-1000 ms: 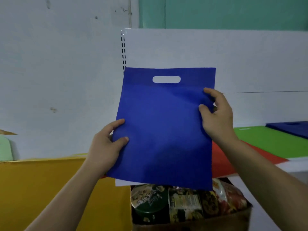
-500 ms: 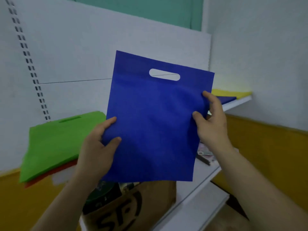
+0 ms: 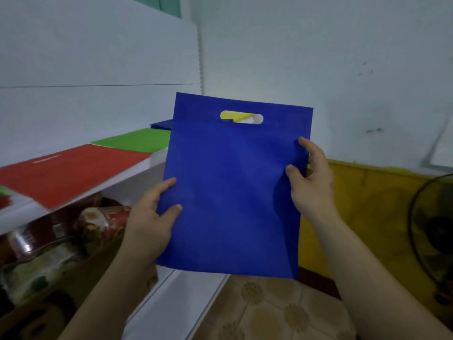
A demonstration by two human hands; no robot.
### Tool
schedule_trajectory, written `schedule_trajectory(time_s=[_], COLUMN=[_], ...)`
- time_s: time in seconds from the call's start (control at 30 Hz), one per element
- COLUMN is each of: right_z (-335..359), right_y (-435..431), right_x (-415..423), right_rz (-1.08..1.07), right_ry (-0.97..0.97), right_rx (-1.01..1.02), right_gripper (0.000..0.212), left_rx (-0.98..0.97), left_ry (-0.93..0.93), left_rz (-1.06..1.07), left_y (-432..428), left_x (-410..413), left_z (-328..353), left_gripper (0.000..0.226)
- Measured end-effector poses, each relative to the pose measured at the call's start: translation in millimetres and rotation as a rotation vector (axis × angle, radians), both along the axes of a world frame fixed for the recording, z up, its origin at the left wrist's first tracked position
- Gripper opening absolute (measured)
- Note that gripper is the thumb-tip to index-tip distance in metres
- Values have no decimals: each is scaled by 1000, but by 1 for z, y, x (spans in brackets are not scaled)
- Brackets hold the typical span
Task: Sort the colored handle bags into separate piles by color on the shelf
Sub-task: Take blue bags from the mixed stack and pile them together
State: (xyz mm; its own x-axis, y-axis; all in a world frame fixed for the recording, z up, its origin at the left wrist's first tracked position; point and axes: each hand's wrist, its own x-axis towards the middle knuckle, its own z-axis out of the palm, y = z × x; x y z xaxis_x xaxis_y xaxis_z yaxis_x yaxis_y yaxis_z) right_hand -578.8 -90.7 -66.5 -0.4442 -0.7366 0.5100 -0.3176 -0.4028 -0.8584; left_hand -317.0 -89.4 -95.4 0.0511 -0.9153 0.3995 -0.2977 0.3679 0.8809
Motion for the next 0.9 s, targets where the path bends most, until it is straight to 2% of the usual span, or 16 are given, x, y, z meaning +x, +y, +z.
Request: schedule_trajectory(time_s=[0.17, 0.37, 0.63, 0.9], right_z=[-14, -24, -37, -30], right_y=[10, 5, -41, -114], right_x=[-79, -146, -191, -214], right_rz=[-128, -198, -304, -392], right_ry=[-13, -23, -60, -49], right_rx=[39, 59, 72, 68], right_gripper=[48, 48, 47, 46], left_rx=[60, 76, 83, 84], left_ry=[88, 102, 40, 75], left_rz=[-92, -168, -274, -387], left_y=[-15, -36, -108, -209], left_x=[-84, -153, -205, -235], left_z=[-13, -23, -31, -27], left_gripper=[42, 42, 43, 44])
